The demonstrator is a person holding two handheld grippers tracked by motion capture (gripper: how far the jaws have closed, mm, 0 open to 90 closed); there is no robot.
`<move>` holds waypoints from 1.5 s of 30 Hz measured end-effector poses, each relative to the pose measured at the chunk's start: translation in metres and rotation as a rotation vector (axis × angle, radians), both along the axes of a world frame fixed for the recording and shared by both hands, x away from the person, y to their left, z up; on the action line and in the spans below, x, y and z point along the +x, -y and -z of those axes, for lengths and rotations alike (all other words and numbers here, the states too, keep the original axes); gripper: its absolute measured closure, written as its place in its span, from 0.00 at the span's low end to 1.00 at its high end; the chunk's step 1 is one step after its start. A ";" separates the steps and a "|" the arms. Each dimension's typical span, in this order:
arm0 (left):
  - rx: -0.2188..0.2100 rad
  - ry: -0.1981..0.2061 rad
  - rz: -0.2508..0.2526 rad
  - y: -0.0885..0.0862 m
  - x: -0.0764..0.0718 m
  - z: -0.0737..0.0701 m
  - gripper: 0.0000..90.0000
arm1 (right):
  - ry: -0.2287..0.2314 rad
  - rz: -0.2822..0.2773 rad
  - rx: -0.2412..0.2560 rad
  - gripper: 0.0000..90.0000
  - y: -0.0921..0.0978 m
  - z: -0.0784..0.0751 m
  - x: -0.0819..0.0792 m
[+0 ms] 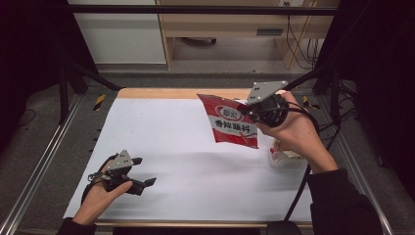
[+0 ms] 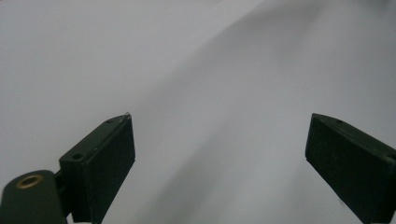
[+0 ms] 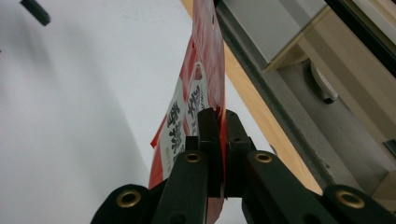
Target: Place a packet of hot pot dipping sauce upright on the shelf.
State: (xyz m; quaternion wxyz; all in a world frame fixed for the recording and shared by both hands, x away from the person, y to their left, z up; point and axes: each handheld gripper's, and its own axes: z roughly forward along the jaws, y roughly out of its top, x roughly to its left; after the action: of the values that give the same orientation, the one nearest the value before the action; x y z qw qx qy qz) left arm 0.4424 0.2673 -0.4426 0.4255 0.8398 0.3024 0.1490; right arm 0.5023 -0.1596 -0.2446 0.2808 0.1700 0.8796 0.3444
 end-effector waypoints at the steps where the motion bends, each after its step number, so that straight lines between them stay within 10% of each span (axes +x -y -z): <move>1: -0.005 0.001 -0.009 -0.002 -0.001 0.000 0.09 | 0.001 0.011 0.007 1.00 0.002 -0.002 0.002; 22: 0.028 -0.024 -0.009 -0.014 -0.024 0.015 0.08 | 0.033 0.219 0.082 1.00 0.046 -0.036 0.051; 45: 0.008 -0.027 -0.018 -0.015 -0.023 0.015 0.08 | 0.042 0.312 0.120 1.00 0.083 -0.032 0.079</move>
State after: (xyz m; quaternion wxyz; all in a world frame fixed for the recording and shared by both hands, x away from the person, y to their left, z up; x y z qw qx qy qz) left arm 0.4198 0.2821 -0.4574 0.4167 0.8406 0.3152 0.1428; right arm 0.5813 -0.2425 -0.2124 0.3385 0.3137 0.8144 0.3519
